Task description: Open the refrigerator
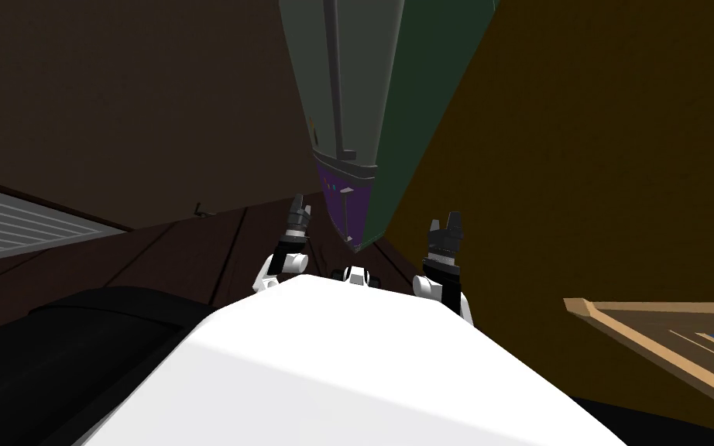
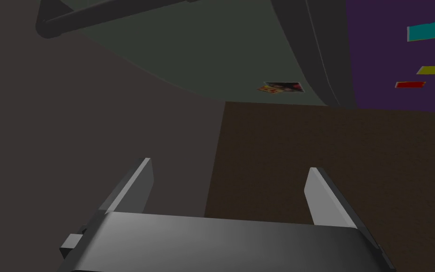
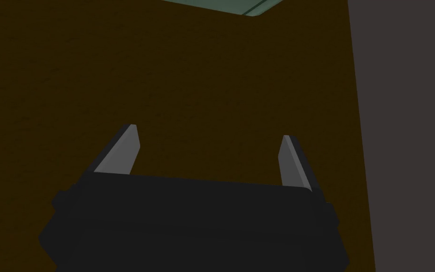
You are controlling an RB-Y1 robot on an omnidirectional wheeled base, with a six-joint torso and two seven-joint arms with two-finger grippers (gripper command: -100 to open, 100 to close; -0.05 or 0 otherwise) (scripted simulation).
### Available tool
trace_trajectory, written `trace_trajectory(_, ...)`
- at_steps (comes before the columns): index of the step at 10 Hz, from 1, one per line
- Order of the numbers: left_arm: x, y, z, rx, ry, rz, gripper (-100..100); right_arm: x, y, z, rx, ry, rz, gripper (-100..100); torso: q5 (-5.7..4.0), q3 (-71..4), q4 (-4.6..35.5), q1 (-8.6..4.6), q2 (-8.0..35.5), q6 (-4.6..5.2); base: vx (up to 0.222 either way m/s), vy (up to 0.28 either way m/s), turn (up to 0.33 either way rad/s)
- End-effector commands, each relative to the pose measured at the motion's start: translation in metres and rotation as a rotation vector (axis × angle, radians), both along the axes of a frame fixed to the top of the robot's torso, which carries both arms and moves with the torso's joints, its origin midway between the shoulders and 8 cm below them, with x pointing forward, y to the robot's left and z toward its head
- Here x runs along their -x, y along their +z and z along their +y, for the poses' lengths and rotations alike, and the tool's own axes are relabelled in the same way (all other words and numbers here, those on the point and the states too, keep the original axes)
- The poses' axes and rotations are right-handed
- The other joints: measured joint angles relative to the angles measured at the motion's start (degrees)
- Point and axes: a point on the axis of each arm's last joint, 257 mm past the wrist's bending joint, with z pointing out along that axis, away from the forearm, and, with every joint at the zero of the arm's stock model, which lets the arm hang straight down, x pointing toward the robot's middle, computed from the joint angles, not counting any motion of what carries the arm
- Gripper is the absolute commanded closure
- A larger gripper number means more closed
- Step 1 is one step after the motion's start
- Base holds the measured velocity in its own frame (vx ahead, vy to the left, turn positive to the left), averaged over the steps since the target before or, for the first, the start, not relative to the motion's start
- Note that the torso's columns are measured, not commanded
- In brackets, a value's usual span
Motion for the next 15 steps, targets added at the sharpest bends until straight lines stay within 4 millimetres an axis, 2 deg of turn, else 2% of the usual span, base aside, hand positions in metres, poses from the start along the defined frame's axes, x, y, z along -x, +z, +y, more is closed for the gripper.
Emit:
trace_trajectory(1,-0.013,0.009,-0.003,-0.018,-0.004,0.020,-100,0.000,0.000,0.000,0.000,0.000,0.000,0,0.01,0.0,0.0,0.01,0.0,0.00,0.068,-0.060,0.067)
trace_trajectory(11,-0.042,0.036,-0.005,-0.072,0.004,0.080,-100,0.000,0.000,0.000,0.000,0.000,0.000,0,0.00,0.0,0.0,-0.02,0.0,0.00,0.054,-0.055,0.058)
trace_trajectory(12,-0.043,0.034,-0.004,-0.071,0.006,0.087,-100,0.000,0.000,0.000,0.000,0.000,0.000,0,-0.02,0.0,0.0,-0.06,0.0,0.00,0.052,-0.052,0.031)
trace_trajectory(14,-0.049,0.044,-0.004,-0.084,0.013,0.098,-100,0.000,0.000,0.000,0.000,0.000,0.000,0,0.02,0.0,0.0,0.06,0.0,0.00,0.061,-0.052,0.066)
trace_trajectory(15,-0.050,0.042,-0.003,-0.083,0.015,0.105,-100,0.000,0.000,0.000,0.000,0.000,0.000,0,0.00,0.0,0.0,-0.02,-0.1,0.00,0.050,-0.048,0.034)
